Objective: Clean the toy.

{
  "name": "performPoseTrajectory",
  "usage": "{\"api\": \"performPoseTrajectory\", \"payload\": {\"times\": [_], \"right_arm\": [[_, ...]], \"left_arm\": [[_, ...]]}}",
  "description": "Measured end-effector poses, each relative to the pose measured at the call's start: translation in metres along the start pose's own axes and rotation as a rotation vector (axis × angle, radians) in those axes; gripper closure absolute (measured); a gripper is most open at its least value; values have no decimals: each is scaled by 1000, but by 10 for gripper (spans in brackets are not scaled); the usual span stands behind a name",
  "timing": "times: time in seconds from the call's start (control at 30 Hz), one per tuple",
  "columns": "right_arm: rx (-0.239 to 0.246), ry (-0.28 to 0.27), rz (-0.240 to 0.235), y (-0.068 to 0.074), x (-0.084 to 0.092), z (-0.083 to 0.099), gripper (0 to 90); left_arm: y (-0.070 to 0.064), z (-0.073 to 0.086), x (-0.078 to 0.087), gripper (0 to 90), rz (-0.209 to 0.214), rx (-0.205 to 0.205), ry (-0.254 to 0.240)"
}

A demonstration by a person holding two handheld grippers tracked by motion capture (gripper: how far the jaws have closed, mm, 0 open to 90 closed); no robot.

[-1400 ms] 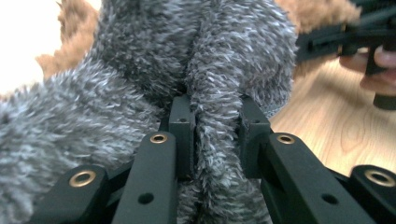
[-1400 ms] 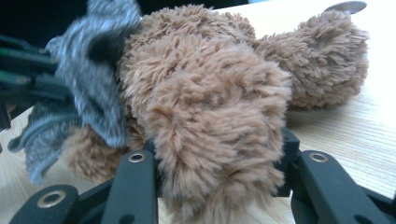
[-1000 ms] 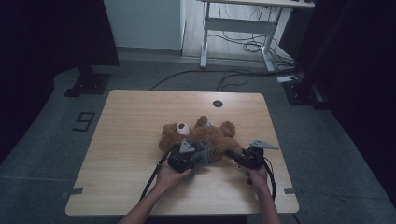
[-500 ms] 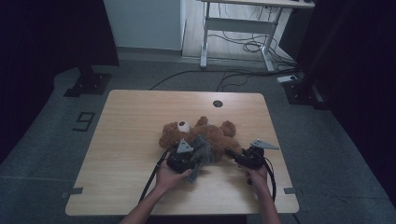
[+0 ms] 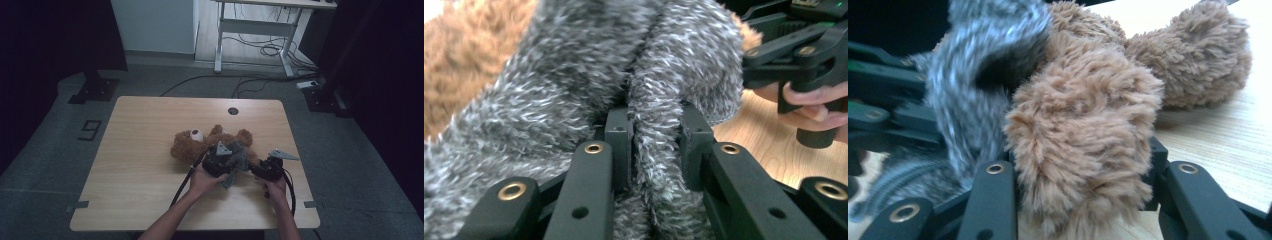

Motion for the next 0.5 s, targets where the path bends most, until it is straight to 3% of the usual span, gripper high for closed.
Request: {"api": "performPoseTrajectory", "payload": {"times": [0.17, 0.5], "right_arm": [[-6, 1, -8, 0, 0, 0, 576], [5, 3, -11, -1, 0, 0, 576]], "left_arm": [[1, 17, 0, 723, -11, -22, 46], [5, 39, -3, 724, -4, 6, 69]]}}
Point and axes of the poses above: each handheld gripper's, and its own axes: x roughly backward along the jaws, z roughly out of its underside, y roughly to its left, the point moved 8 cm from there along -x, roughly forward along the jaws, and after that the axes turned 7 degrees about z, right-handed, at the moved point
